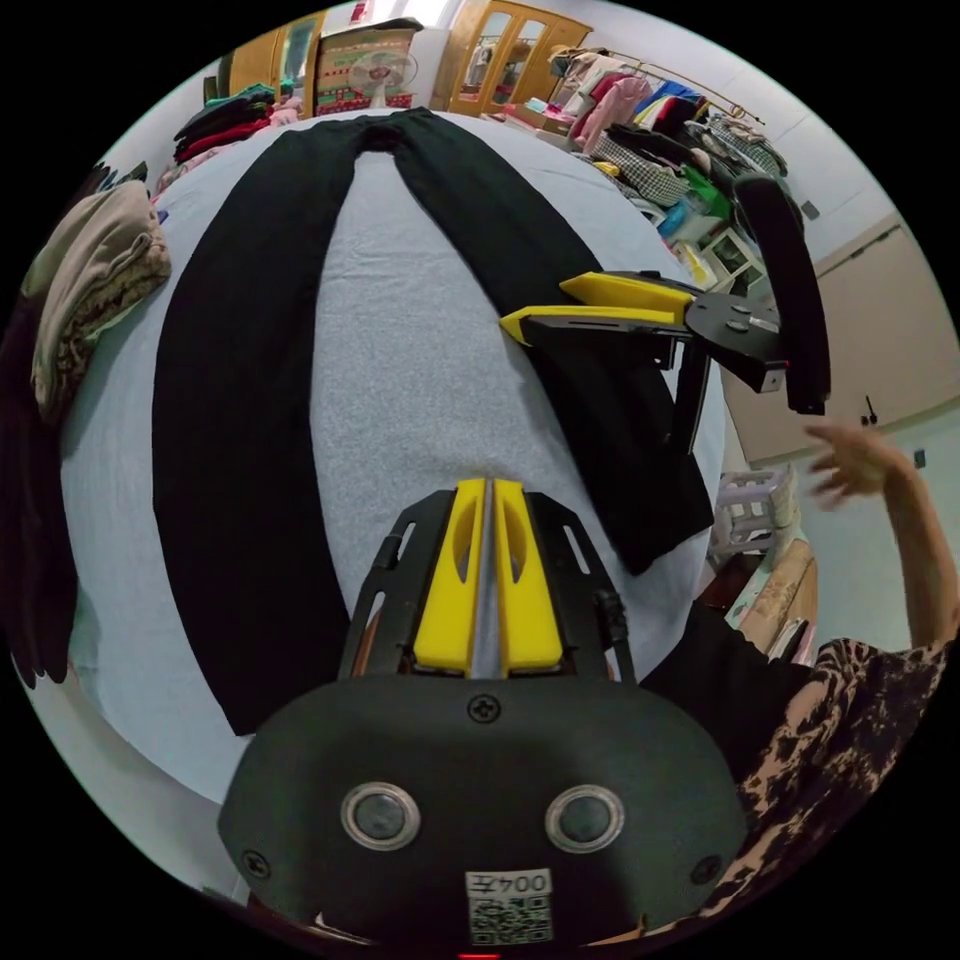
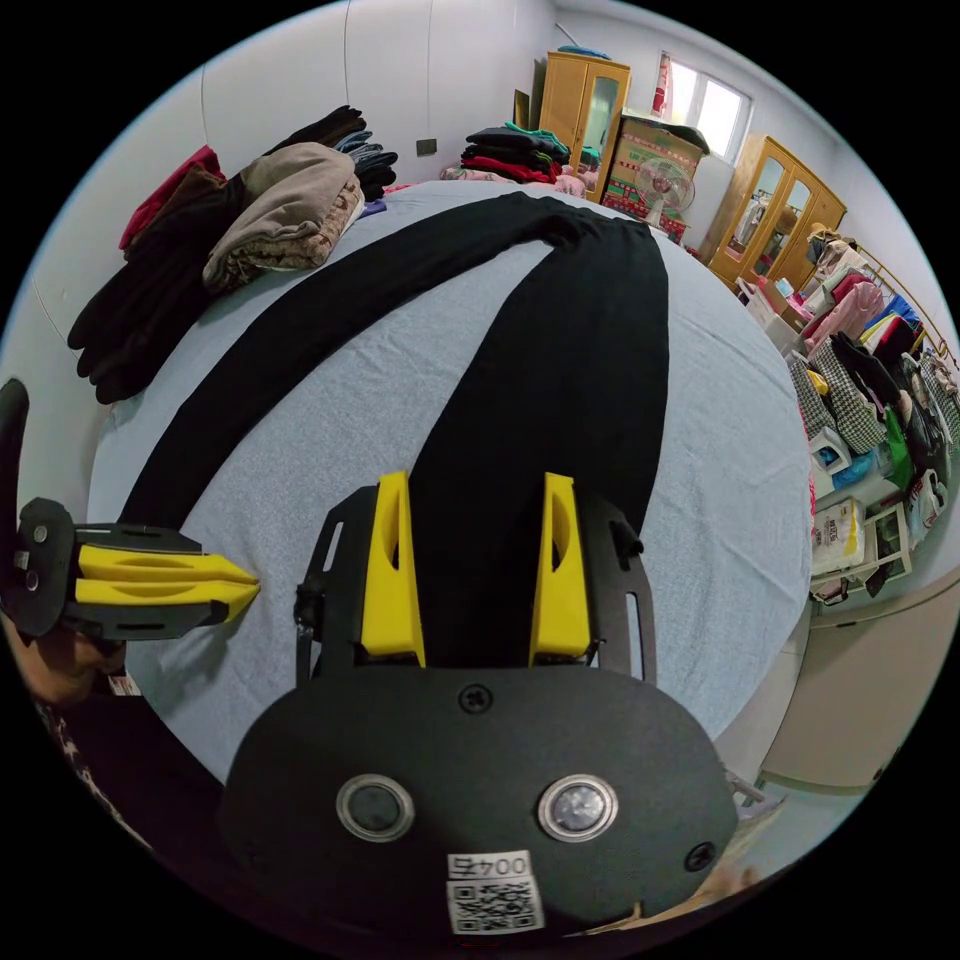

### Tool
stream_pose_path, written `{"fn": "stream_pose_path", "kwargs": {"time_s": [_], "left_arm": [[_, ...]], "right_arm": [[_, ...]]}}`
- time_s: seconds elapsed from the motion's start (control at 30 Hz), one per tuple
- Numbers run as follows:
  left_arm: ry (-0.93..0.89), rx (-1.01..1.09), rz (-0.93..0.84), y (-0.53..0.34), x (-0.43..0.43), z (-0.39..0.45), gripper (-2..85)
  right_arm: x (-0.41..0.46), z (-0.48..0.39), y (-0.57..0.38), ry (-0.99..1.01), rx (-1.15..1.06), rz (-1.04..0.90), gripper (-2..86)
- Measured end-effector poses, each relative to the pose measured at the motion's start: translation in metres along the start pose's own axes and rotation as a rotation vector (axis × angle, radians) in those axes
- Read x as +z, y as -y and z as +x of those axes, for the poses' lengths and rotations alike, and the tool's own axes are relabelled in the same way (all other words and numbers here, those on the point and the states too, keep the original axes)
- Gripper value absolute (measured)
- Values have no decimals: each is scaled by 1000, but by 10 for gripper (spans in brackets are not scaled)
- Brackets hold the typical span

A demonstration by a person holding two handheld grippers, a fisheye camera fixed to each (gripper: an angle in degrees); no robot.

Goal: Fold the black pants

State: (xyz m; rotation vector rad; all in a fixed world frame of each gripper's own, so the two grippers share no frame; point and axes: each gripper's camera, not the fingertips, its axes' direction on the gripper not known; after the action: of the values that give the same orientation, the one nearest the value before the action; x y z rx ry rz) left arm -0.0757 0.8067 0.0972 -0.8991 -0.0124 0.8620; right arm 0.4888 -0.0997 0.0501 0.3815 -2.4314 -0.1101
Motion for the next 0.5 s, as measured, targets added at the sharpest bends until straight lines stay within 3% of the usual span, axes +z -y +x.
{"fn": "stream_pose_path", "kwargs": {"time_s": [0.5], "left_arm": [[-22, -27, 1, 6, 0, -8, 14]], "right_arm": [[-1, 0, 0, -1, 0, 0, 180]]}}
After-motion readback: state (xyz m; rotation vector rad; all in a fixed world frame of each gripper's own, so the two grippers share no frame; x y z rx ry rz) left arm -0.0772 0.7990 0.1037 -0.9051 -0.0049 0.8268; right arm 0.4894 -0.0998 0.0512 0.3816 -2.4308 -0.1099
